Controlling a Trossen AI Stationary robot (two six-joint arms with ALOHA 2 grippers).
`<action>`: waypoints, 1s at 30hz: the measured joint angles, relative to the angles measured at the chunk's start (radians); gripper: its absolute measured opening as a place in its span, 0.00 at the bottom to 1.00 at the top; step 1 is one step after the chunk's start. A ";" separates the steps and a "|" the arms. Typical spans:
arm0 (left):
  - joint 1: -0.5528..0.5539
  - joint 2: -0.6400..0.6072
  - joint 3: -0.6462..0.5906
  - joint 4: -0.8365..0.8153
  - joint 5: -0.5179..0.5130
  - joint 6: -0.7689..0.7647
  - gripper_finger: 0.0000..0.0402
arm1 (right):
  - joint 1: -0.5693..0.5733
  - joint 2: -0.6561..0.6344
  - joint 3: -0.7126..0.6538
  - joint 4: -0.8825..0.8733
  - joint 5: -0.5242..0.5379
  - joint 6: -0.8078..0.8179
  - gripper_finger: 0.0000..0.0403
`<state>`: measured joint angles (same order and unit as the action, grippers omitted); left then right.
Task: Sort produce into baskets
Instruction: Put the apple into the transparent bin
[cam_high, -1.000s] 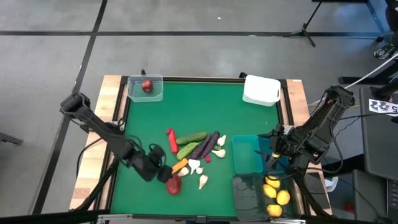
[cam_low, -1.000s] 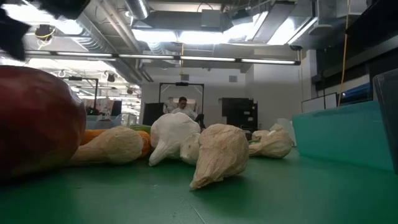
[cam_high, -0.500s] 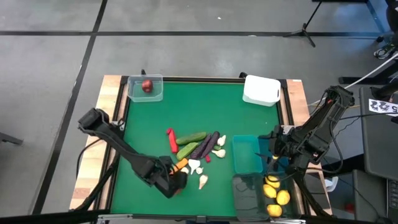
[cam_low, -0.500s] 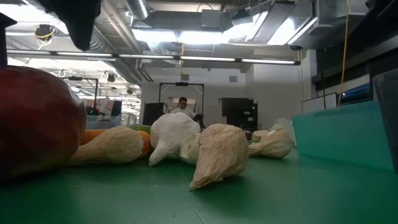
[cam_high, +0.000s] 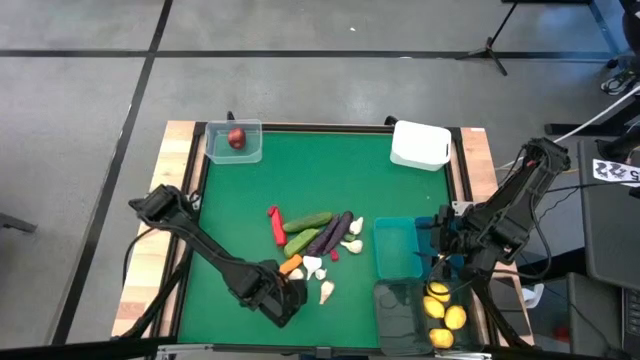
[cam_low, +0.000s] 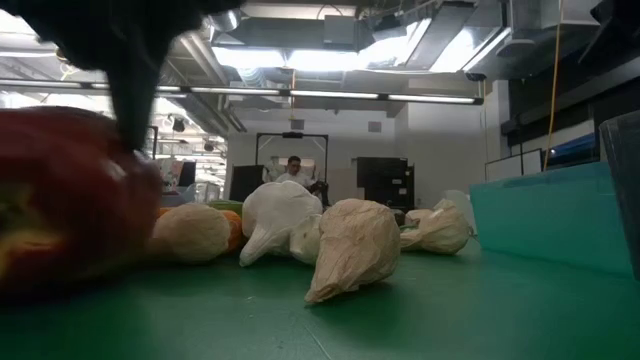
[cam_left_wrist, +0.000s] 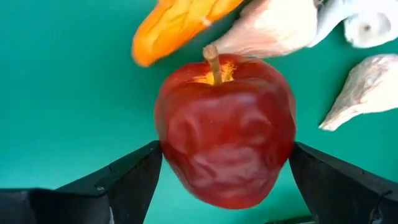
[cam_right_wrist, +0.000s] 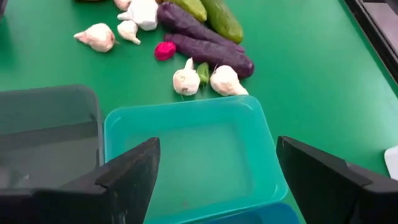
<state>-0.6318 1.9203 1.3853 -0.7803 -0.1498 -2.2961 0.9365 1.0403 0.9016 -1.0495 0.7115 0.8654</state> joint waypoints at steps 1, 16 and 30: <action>0.006 0.005 0.001 0.000 -0.001 0.017 0.85 | 0.000 0.002 0.000 0.001 -0.002 0.000 0.79; 0.017 0.054 0.003 0.023 -0.047 0.090 0.84 | 0.000 0.043 0.000 0.001 -0.017 -0.010 0.79; -0.004 0.027 -0.002 0.007 -0.062 0.105 0.76 | 0.000 0.043 0.000 0.001 -0.017 -0.010 0.79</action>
<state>-0.6357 1.9475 1.3832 -0.7728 -0.2118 -2.1914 0.9363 1.0836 0.9016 -1.0489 0.6949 0.8555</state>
